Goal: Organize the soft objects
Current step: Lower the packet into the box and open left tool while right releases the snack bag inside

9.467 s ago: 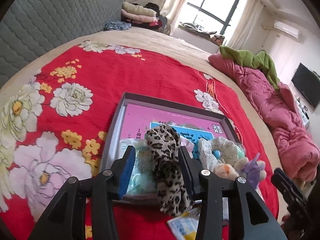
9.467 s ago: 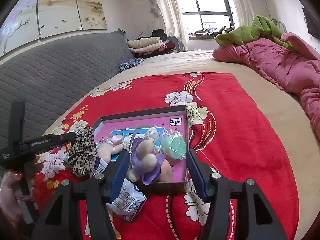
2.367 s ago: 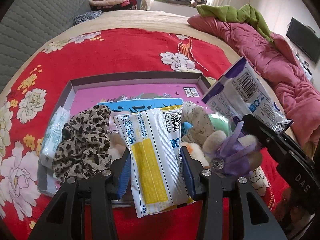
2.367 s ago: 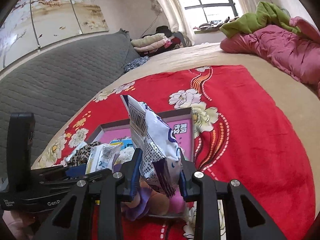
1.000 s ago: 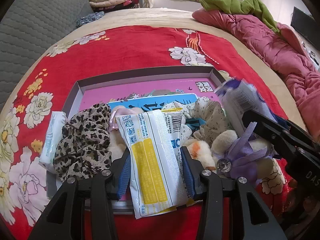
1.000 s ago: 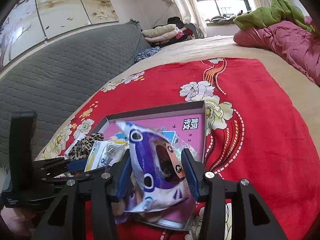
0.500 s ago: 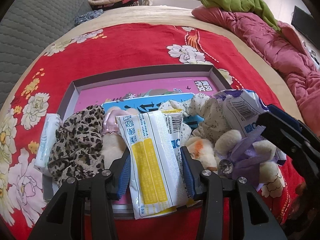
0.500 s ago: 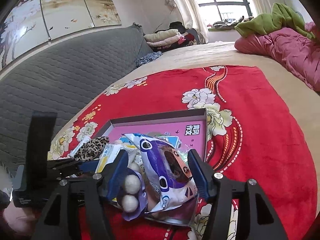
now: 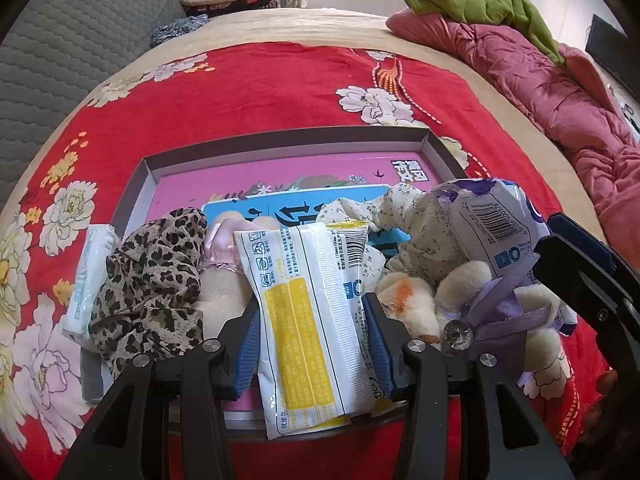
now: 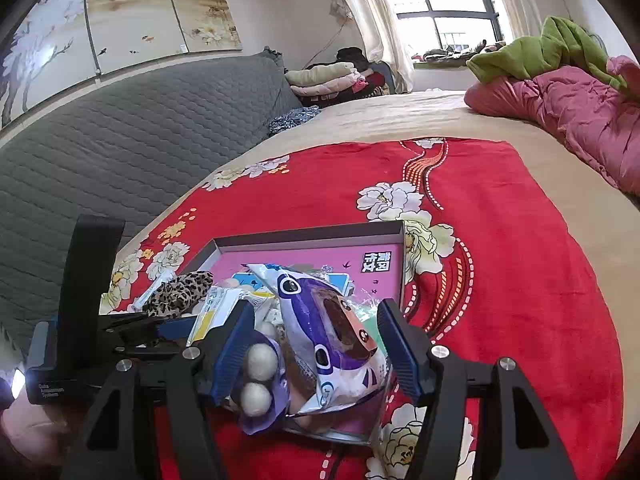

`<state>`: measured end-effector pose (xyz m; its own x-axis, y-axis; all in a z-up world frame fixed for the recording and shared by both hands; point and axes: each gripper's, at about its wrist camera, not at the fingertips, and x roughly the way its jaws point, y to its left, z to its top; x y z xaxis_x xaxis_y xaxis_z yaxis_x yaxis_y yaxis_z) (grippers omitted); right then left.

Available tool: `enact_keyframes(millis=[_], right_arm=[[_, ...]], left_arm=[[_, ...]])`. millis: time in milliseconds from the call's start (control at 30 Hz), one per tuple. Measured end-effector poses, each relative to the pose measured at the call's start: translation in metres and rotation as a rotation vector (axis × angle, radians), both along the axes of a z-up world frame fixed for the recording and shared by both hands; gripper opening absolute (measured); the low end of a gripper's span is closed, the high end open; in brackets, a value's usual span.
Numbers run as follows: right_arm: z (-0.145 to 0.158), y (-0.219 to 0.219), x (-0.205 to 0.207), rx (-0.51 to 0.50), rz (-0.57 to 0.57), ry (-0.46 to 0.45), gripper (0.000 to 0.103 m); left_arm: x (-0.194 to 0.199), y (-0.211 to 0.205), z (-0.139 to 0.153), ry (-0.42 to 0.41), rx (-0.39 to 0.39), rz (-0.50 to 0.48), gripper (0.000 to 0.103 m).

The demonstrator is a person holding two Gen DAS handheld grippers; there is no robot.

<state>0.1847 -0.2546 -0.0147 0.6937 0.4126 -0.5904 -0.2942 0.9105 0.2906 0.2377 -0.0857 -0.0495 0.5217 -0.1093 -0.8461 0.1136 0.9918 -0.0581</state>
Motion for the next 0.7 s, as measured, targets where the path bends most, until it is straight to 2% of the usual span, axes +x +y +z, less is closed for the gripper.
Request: enact_keyframes(millis=[233, 700], right_arm=[[0.003, -0.003, -0.006, -0.023, -0.047, -0.007, 0.066], [0.008, 0.003, -0.012, -0.039, -0.062, -0.011, 0.066]], left_arm=[[0.002, 0.001, -0.001, 0.004, -0.012, -0.008, 0.05], [-0.001, 0.002, 0.002, 0.001, -0.028, -0.014, 0.051]])
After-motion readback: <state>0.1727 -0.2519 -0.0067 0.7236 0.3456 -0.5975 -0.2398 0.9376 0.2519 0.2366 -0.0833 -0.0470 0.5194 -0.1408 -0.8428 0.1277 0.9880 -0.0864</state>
